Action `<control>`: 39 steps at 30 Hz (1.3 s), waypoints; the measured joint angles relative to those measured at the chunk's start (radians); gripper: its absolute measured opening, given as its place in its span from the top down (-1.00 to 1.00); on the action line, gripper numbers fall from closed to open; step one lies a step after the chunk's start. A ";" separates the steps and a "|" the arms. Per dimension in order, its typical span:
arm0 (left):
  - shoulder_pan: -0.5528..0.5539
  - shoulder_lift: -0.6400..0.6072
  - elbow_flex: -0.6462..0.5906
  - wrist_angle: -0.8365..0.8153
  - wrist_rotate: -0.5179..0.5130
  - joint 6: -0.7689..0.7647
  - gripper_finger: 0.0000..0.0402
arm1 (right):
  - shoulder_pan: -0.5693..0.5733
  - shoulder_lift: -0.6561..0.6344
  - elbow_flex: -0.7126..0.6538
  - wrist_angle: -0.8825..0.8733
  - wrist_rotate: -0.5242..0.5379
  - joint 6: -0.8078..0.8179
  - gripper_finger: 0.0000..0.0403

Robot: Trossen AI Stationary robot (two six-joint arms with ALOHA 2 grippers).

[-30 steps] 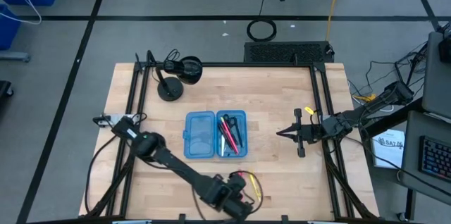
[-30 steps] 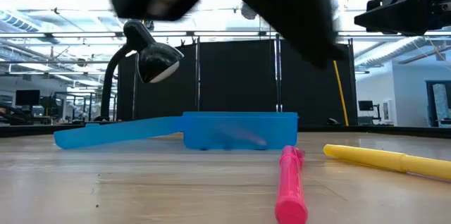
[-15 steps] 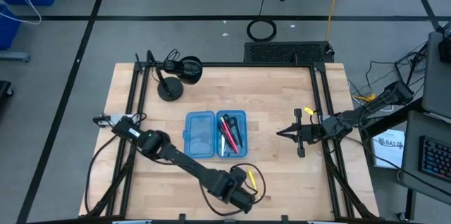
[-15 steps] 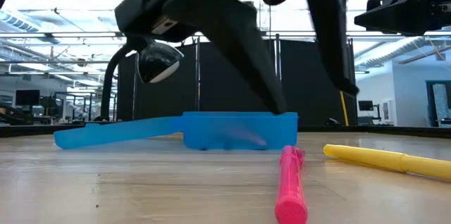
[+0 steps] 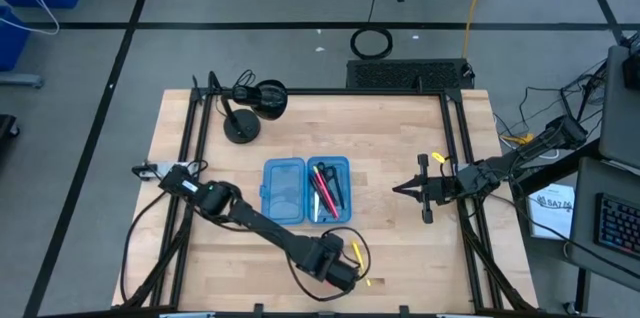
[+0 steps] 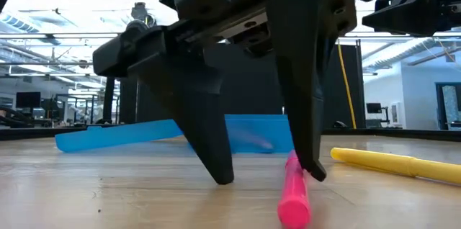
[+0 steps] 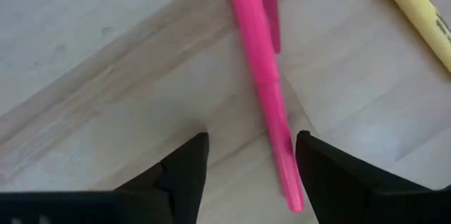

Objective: Pick & place school supplies into a supply box
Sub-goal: Put the pink pen into the blue box

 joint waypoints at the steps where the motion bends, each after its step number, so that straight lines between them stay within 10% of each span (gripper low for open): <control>1: 0.001 -0.001 -0.014 0.019 0.003 -0.001 -0.06 | 0.000 0.000 0.000 0.000 0.000 0.000 1.00; 15: 0.004 0.003 -0.053 -0.039 -0.003 -0.015 0.42 | 0.000 0.000 0.000 0.000 0.001 0.005 1.00; 25: -0.004 0.003 -0.055 -0.058 -0.081 0.442 0.70 | 0.000 0.000 0.000 -0.003 0.001 0.016 1.00; 39: 0.003 0.014 -0.056 0.017 -0.066 0.470 0.90 | 0.000 0.000 0.000 -0.026 -0.001 0.033 1.00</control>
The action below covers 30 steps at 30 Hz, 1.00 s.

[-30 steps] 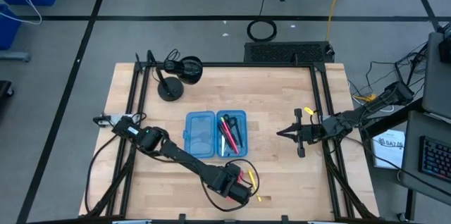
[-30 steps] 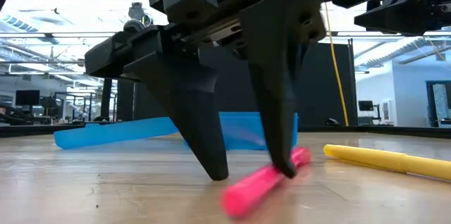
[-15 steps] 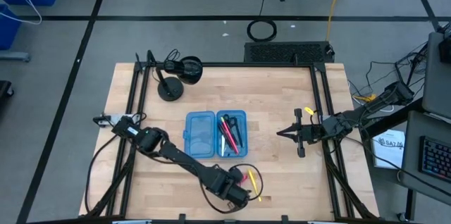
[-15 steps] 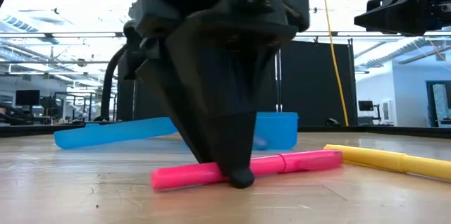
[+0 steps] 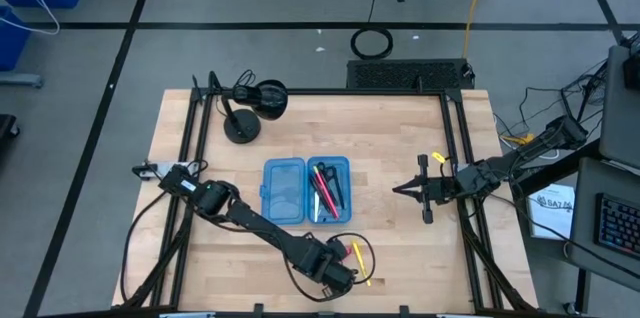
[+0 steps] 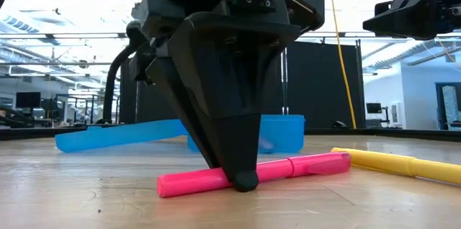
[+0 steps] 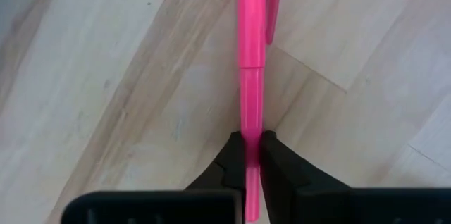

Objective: Pick & place school supplies into a supply box
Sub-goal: Put the pink pen into the blue box

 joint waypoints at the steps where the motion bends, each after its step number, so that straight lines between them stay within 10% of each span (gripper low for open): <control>1: -0.001 -0.002 0.000 0.000 0.000 -0.008 0.90 | 0.000 0.000 0.000 0.000 0.000 0.005 1.00; 21: -0.061 -0.164 -0.004 -0.020 -0.360 -0.092 0.91 | 0.000 0.000 0.000 -0.019 -0.001 0.017 1.00; 30: 0.019 -0.254 -0.002 -0.161 -0.446 -0.485 0.91 | 0.000 0.000 0.000 -0.016 -0.001 0.020 1.00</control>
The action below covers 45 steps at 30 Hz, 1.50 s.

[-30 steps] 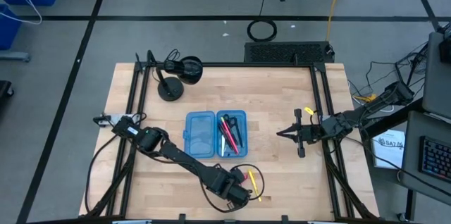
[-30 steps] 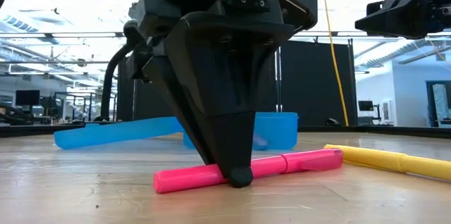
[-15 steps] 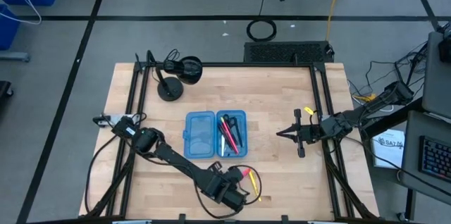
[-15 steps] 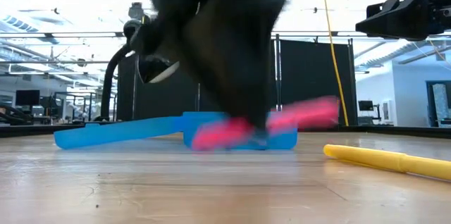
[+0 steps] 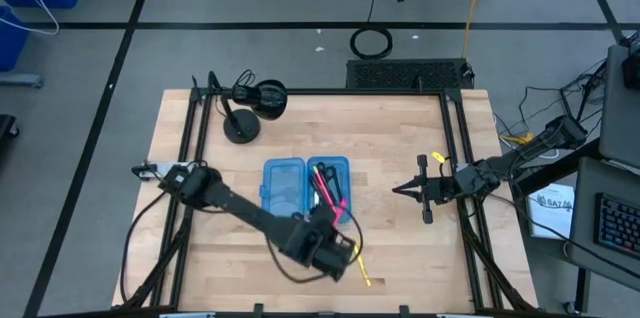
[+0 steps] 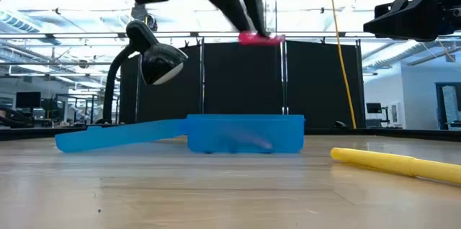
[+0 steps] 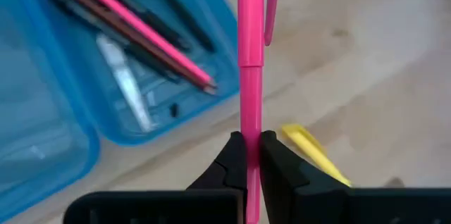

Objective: Pick & place school supplies into a supply box
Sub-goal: Put the pink pen into the blue box

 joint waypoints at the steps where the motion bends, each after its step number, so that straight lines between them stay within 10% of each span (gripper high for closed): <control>1: 0.018 -0.003 0.000 -0.014 0.017 -0.002 0.91 | 0.000 0.000 0.000 0.001 0.000 0.000 1.00; 17: 0.328 0.004 -0.011 -0.086 0.214 0.112 0.91 | 0.000 0.000 0.000 -0.062 0.001 -0.011 1.00; 30: 0.301 0.013 -0.102 -0.172 0.272 -0.019 0.92 | 0.000 0.000 0.000 -0.096 0.002 -0.027 1.00; 45: 0.344 0.006 -0.283 0.093 0.356 0.012 0.98 | 0.000 -0.001 0.000 -0.055 0.000 -0.015 1.00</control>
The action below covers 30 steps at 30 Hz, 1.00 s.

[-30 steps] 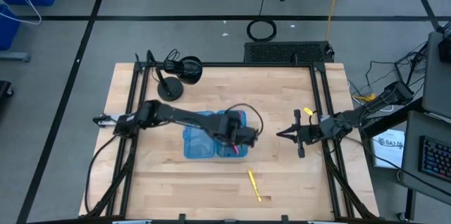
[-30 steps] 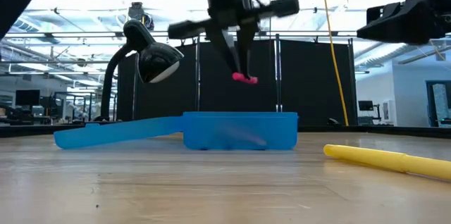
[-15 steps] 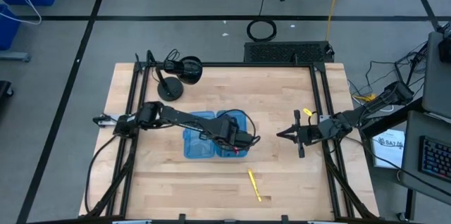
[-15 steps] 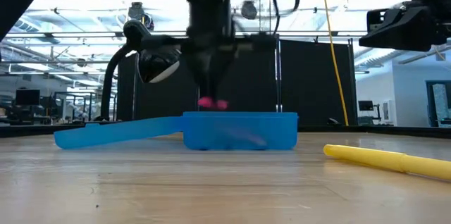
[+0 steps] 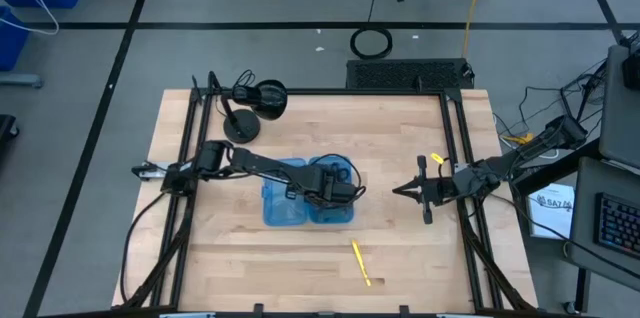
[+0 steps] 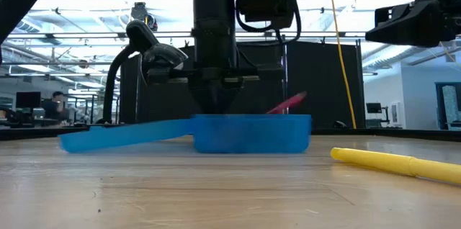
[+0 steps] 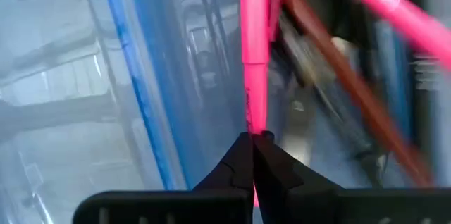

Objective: Pick & place school supplies into a supply box
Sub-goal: Put the pink pen into the blue box, then put the yellow pen into the blue box

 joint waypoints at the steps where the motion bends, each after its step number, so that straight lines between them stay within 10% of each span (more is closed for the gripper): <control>1: 0.000 0.002 0.000 0.000 -0.004 -0.001 0.97 | 0.000 0.000 0.000 0.001 0.000 0.000 1.00; 25: -0.040 -0.001 0.174 -0.093 -0.112 0.114 0.20 | 0.000 0.000 0.000 0.008 -0.001 0.008 1.00; 30: -0.095 -0.022 0.330 -0.211 -0.359 0.293 0.14 | 0.000 0.000 0.000 0.008 -0.001 0.008 1.00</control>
